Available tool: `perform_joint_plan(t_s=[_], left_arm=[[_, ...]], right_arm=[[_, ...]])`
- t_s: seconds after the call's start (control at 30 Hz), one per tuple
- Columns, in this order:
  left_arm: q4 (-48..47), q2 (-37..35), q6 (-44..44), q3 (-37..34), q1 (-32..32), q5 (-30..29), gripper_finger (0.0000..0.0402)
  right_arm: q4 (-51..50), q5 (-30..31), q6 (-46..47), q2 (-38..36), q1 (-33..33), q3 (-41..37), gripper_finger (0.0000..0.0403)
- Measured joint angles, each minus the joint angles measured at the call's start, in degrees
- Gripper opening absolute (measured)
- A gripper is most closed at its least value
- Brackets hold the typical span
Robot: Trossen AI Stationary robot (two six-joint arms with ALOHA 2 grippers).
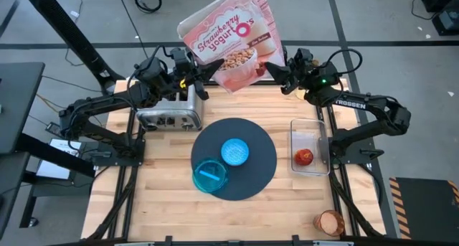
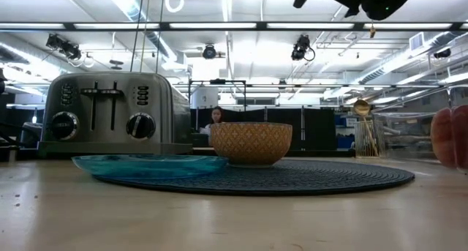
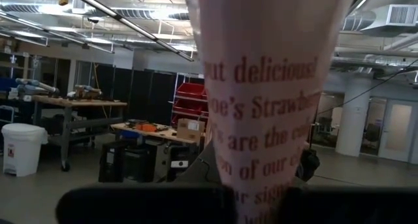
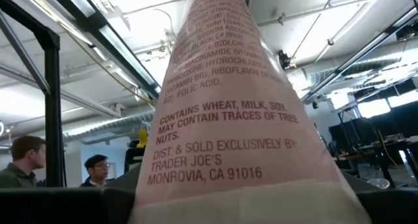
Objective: Arrange a breakfast setting
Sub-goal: Pour the cereals from the pink cereal box into the blue bowl
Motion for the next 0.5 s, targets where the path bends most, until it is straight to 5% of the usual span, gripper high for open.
perform_joint_plan(t_s=[0.23,0.5], left_arm=[[-1.2,-0.1,0.2,0.0,0.0,0.0,0.0032],[-6.3,-2.8,0.6,0.0,-0.5,0.0,0.0138]], right_arm=[[-0.3,-2.0,-0.3,-0.4,-0.4,0.0,0.0204],[-5.9,-7.2,-0.5,-4.4,-2.7,0.0,0.0201]])
